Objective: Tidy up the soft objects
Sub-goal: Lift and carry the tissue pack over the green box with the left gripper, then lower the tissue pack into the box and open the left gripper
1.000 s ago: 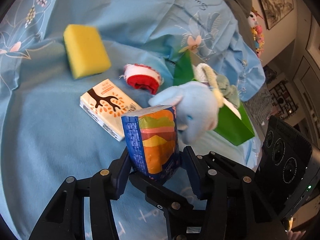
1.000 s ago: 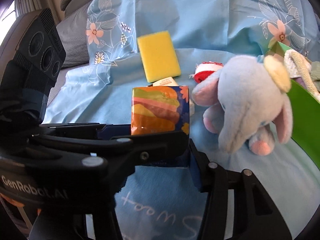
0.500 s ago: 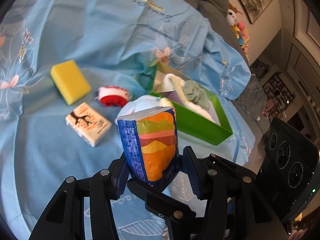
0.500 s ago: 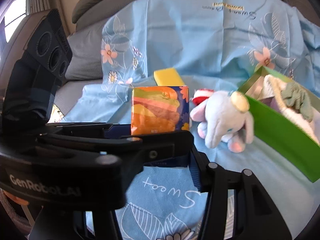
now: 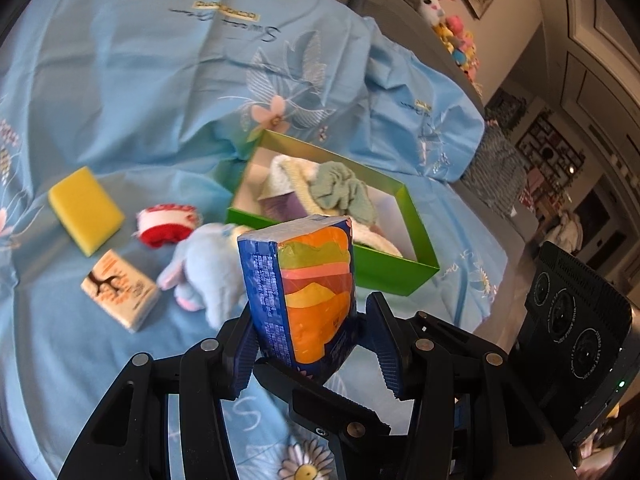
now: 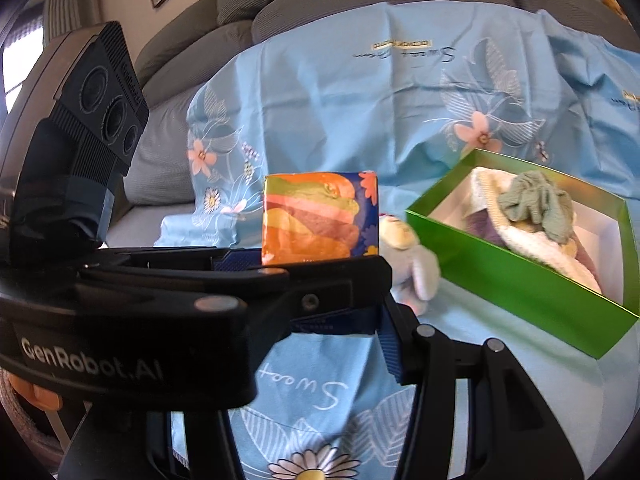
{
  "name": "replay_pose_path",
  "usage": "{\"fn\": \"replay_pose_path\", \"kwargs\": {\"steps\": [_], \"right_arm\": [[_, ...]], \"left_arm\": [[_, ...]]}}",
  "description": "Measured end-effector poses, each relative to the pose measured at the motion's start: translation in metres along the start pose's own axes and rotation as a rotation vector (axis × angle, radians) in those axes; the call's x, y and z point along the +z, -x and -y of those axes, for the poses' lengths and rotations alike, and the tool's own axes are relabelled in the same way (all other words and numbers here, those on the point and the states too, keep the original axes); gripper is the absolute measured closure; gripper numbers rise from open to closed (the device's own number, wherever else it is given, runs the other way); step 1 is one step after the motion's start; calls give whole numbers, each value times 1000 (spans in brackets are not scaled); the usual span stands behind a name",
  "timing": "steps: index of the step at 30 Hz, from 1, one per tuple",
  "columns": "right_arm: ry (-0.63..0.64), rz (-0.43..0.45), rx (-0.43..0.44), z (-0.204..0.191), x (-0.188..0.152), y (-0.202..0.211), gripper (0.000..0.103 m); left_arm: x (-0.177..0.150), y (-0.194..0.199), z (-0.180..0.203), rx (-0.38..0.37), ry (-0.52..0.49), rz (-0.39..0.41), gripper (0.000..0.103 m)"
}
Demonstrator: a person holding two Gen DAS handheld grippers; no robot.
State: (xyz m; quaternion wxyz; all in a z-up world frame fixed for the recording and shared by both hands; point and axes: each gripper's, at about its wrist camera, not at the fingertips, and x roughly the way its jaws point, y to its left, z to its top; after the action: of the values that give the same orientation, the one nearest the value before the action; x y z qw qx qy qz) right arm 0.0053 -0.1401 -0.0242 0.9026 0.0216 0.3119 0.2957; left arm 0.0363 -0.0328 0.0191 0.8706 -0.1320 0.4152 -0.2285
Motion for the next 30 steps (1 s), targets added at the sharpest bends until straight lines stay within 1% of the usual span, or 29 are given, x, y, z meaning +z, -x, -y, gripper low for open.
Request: {"fn": "replay_pose_path", "kwargs": {"steps": [5,6,9,15,20,23,27,30], "right_arm": [[-41,26,-21,26,2,5,52],[-50,31,-23,30,2,5,52],[-77,53,-37,49,5,10,52],[-122,78,-66,84,12,19,52],[-152,96,-100,115,27,25,52],[-183,95,-121,138,37,25,52],[-242,65,-135,165,45,19,52],[-278,34,-149,180,48,9,50]], "left_arm": [[14,-23,21,-1,-55,-20,51],[17,-27,25,5,-70,-21,57],[27,-42,35,-16,-96,-34,59],[49,-71,59,-32,-155,-57,59],[76,-99,75,-64,-175,-85,59],[89,-118,81,-70,-177,-112,59],[100,-146,81,-56,-153,-164,59],[104,-163,79,-7,-147,-186,59]]}}
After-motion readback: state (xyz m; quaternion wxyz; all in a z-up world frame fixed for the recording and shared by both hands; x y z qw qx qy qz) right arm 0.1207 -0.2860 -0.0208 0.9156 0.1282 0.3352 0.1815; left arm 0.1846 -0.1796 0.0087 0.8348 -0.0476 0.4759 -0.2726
